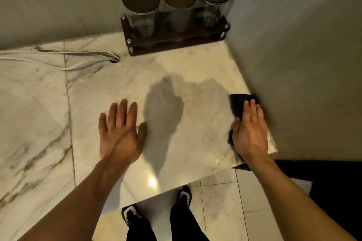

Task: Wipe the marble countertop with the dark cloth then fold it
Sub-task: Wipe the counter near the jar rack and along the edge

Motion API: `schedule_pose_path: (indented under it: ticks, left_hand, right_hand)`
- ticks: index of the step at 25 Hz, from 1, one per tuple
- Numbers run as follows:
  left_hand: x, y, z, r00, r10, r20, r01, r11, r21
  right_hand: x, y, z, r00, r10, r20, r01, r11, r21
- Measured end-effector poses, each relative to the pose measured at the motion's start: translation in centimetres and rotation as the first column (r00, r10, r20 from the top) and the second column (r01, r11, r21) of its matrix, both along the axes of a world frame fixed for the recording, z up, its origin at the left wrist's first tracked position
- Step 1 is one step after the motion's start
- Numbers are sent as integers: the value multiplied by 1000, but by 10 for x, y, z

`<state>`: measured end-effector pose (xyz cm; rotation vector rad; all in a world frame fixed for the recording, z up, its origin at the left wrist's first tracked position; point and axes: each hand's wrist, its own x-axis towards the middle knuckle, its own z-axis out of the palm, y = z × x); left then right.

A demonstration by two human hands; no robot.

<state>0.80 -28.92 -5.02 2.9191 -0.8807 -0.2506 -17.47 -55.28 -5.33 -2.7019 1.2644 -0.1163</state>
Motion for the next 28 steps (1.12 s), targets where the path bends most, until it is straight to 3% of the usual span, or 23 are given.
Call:
schedule_pose_path:
  ticks: [21, 28]
  left_hand:
    - [0, 1, -6, 1000, -10, 2, 10, 1000, 10]
    - [6, 7, 0, 994, -77, -74, 74, 996, -39]
  right_hand:
    - [-84, 49, 2, 987, -153, 55, 150, 987, 55]
    - [-102, 73, 28, 966, -258, 22, 241, 929, 280]
